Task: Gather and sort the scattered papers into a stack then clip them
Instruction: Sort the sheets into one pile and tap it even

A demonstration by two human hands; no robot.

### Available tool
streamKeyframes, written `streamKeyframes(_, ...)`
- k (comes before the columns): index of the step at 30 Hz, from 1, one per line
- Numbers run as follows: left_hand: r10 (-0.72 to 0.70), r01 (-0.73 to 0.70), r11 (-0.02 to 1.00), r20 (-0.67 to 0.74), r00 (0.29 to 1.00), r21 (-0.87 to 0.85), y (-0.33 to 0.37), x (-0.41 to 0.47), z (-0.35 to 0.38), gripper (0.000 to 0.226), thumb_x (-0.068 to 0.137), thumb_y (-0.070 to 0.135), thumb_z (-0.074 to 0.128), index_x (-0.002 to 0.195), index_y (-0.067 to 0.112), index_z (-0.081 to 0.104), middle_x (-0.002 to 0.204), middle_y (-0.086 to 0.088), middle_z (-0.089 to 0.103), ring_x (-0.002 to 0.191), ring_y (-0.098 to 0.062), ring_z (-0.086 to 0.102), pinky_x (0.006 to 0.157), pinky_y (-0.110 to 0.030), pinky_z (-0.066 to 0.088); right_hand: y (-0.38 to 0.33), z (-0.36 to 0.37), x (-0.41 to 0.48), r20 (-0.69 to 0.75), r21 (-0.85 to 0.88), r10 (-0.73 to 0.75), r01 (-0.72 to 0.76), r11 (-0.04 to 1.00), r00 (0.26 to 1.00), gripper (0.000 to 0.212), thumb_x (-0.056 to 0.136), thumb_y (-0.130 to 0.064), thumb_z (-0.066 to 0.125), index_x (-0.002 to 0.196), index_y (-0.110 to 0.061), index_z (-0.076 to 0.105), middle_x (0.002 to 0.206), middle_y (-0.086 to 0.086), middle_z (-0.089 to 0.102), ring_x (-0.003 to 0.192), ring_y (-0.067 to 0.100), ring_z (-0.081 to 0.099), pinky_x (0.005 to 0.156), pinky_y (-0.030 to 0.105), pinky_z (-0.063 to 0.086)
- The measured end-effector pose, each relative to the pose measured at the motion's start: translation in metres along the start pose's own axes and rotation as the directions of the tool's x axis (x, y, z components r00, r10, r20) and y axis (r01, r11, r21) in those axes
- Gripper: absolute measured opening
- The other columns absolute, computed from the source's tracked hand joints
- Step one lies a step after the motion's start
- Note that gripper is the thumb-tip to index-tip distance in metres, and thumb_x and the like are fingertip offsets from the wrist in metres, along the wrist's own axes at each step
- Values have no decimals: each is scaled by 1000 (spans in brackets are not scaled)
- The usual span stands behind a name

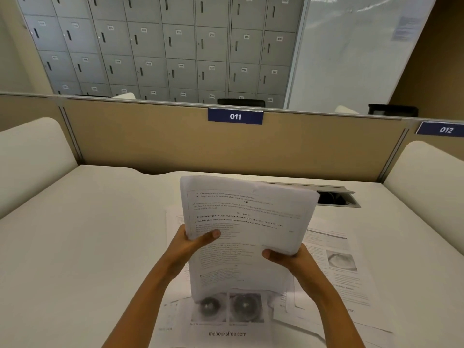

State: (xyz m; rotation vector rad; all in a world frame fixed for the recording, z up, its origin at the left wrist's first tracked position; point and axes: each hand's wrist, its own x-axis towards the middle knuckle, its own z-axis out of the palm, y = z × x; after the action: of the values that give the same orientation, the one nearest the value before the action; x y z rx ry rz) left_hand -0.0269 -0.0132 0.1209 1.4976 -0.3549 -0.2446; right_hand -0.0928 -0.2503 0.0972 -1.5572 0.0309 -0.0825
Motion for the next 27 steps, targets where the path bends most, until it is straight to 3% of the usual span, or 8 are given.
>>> streamKeyframes(2, -20, 19, 1000, 28, 999, 19, 2, 0, 0, 85, 25, 71, 77, 99, 34, 60, 90, 14, 72, 88, -11, 69, 66, -29, 57, -1, -2, 0, 28, 7, -8, 8, 1000, 1000, 44, 59, -22, 81, 99, -35, 68, 101, -2, 72, 98, 17, 67, 79, 36, 58)
streamKeyframes(5, -1, 0, 999, 18, 1000, 32, 4, 0, 0, 82, 29, 72, 76, 99, 32, 61, 90, 12, 72, 87, -13, 69, 63, -28, 58, 1, -4, 2, -9, -11, 3, -3, 1000, 1000, 50, 52, -33, 85, 99, -32, 68, 98, -2, 72, 96, 19, 68, 75, 34, 58)
streamKeyframes(8, 52, -54, 998, -70, 996, -26, 6, -1, 0, 74, 35, 69, 77, 95, 25, 67, 91, 2, 74, 87, -22, 70, 67, -36, 59, 5, -7, 5, -78, -81, -4, -2, 997, 997, 36, 63, -27, 82, 95, -31, 66, 88, -10, 74, 90, 18, 69, 68, 23, 57)
streamKeyframes(12, 127, -190, 957, -269, 955, -221, 10, 0, -4, 32, 70, 36, 72, 97, 23, 65, 94, 0, 72, 90, -25, 69, 68, -40, 59, 8, -14, 4, -183, -83, 0, -15, 996, 983, 22, 72, -22, 75, 91, -28, 68, 85, -12, 74, 82, 12, 70, 76, 26, 57)
streamKeyframes(15, 104, -234, 911, -360, 927, -340, 12, 5, 2, 21, 80, 19, 61, 100, 27, 62, 95, 2, 71, 88, -25, 68, 73, -45, 58, 11, -13, 6, -269, 96, -24, 52, 994, 963, 49, 55, -39, 84, 97, -20, 67, 92, -1, 74, 85, 20, 70, 72, 29, 58)
streamKeyframes(18, -13, -229, 847, -449, 893, -480, 10, 7, 21, 20, 86, 17, 59, 105, 24, 60, 95, 4, 70, 91, -21, 65, 75, -40, 58, 21, 5, 8, -283, 393, 51, 67, 917, 958, 40, 70, -13, 74, 107, -18, 59, 101, 5, 70, 91, 22, 68, 66, 26, 59)
streamKeyframes(23, -114, -167, 839, -469, 876, -517, -5, 5, 42, 28, 90, 19, 55, 117, 22, 53, 100, 1, 69, 79, -17, 71, 63, -33, 59, 45, 40, 5, -211, 310, 103, -34, 950, 972, 84, 47, -38, 89, 121, -19, 55, 113, 3, 70, 101, 23, 67, 79, 40, 57)
streamKeyframes(27, -108, -165, 908, -597, 795, -384, -18, 10, 8, 38, 90, 15, 56, 127, 19, 49, 113, -2, 64, 93, -16, 66, 69, -27, 56, 55, 21, 7, -304, 205, 125, -64, 977, 945, 88, 42, -44, 89, 119, -19, 56, 110, 2, 71, 97, 20, 69, 76, 38, 59)
